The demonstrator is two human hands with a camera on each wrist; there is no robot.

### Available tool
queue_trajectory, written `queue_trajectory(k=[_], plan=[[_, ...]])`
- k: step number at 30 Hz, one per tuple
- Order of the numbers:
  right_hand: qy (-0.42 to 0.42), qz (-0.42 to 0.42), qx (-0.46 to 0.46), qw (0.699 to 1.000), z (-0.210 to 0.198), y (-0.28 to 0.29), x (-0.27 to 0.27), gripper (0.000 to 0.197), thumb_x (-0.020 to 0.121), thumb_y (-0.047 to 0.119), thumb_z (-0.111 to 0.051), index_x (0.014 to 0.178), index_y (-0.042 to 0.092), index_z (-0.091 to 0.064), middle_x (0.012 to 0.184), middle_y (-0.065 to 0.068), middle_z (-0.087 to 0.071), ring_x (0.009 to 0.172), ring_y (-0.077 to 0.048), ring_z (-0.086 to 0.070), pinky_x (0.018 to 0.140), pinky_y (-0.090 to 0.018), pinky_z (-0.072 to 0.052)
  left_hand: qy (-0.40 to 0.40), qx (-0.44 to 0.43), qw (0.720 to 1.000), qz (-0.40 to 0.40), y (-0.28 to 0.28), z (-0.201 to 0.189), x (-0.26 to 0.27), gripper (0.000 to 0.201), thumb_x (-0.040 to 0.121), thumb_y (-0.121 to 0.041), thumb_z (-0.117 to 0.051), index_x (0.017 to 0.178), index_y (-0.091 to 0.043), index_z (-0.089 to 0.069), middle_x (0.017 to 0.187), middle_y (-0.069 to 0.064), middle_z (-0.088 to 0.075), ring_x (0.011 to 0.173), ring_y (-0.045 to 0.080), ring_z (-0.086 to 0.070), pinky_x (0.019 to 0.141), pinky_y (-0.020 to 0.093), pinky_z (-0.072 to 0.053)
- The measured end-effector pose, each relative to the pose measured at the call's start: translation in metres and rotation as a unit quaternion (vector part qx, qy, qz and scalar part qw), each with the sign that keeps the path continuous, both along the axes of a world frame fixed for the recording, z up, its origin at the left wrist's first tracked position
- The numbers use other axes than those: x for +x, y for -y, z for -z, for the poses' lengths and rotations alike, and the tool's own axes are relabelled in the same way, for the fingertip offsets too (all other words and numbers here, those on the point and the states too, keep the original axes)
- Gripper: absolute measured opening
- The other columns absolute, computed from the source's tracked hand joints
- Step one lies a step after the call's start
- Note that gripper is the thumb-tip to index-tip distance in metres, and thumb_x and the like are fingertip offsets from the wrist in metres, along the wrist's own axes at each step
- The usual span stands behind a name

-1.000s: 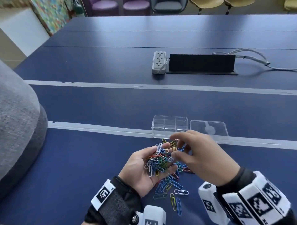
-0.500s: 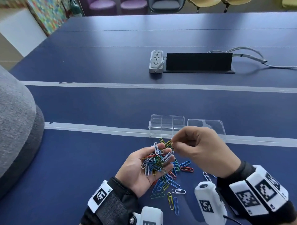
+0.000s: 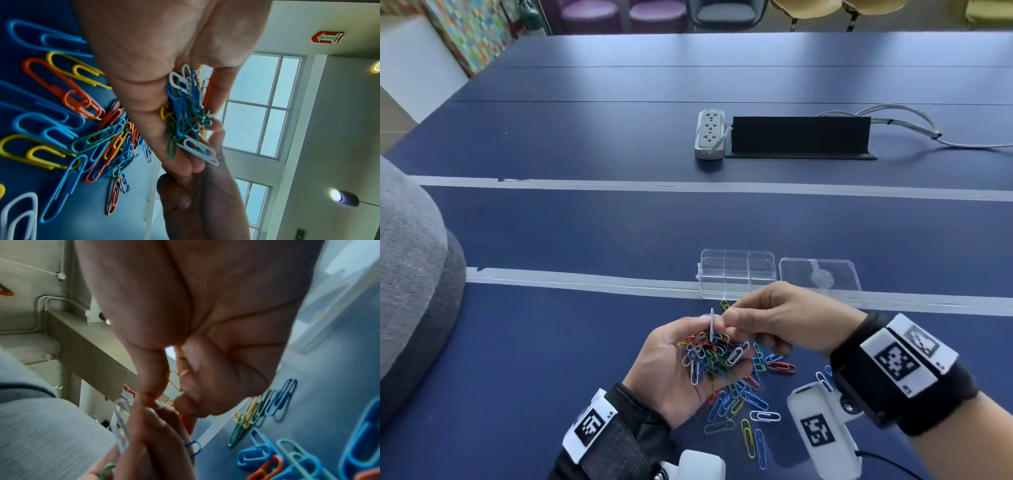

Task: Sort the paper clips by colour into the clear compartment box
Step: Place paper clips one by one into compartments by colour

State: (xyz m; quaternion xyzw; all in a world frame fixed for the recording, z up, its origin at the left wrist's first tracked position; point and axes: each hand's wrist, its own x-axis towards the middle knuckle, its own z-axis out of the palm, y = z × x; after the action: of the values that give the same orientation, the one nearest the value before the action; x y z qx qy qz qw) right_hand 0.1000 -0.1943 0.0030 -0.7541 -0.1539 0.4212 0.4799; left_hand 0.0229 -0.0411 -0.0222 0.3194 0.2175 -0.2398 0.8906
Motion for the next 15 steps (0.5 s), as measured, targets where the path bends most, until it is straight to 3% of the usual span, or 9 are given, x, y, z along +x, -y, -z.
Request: queue_trajectory(k=[2,5,8,11,13,15], plan=[[-0.023,-0.001,0.01,1.0,-0.001,-0.001,0.002,0.02,0.086,0.03,-0.061,0.08,0.014,-0.07,0.06,0.007,-0.058,0.052,-0.011,-0.038,0.039,-0.017,-0.033,-0.003,-0.005,1.0,0.006,-0.001,0.001,0.001,0.02,0.079,-0.018,-0.052,0.071,-0.004,-0.062,0.076,0.017,-0.064,0.067,0.03,-0.066,0.067,0.04,-0.059],[-0.015,0.027,0.005,1.0,0.003,-0.001,0.007,0.017,0.087,0.023,-0.063,0.079,0.011,-0.071,0.058,-0.002,-0.05,0.05,-0.011,-0.036,0.039,-0.017,-0.033,-0.008,-0.014,1.0,0.005,-0.003,0.004,0.003,0.024,0.082,-0.019,-0.05,0.068,-0.006,-0.064,0.081,0.017,-0.065,0.071,0.03,-0.067,0.07,0.039,-0.058],[0.0,0.043,-0.011,0.999,0.005,-0.002,0.005,0.018,0.087,0.025,-0.063,0.074,0.016,-0.071,0.06,0.001,-0.06,0.05,-0.012,-0.037,0.04,-0.02,-0.031,-0.02,-0.005,1.0,-0.002,-0.002,0.006,0.005,0.022,0.084,-0.017,-0.051,0.076,-0.004,-0.066,0.082,0.018,-0.067,0.072,0.03,-0.068,0.069,0.038,-0.059],[0.075,0.058,-0.042,0.995,0.004,-0.003,0.004,0.024,0.088,0.033,-0.059,0.081,0.015,-0.072,0.071,-0.008,-0.066,0.05,-0.012,-0.041,0.045,-0.022,-0.033,-0.03,-0.007,0.999,-0.02,-0.002,0.009,0.007,0.027,0.085,-0.016,-0.05,0.084,-0.001,-0.073,0.092,0.02,-0.071,0.075,0.031,-0.07,0.07,0.039,-0.059],[0.16,0.075,-0.056,0.983,0.0,-0.002,0.003,0.019,0.09,0.029,-0.058,0.087,0.017,-0.072,0.069,0.001,-0.07,0.045,-0.002,-0.044,0.047,-0.015,-0.036,-0.033,-0.017,0.999,-0.033,-0.002,0.009,0.008,0.031,0.082,-0.016,-0.051,0.092,0.001,-0.075,0.099,0.021,-0.071,0.08,0.032,-0.07,0.075,0.042,-0.058],[0.204,0.087,-0.039,0.974,-0.008,-0.004,0.0,0.015,0.09,0.018,-0.056,0.089,0.02,-0.071,0.055,0.013,-0.064,0.044,0.003,-0.05,0.048,-0.007,-0.034,-0.034,-0.032,0.998,-0.045,-0.002,0.009,0.01,0.034,0.079,-0.015,-0.052,0.098,0.004,-0.072,0.1,0.021,-0.07,0.082,0.034,-0.07,0.078,0.043,-0.056]])
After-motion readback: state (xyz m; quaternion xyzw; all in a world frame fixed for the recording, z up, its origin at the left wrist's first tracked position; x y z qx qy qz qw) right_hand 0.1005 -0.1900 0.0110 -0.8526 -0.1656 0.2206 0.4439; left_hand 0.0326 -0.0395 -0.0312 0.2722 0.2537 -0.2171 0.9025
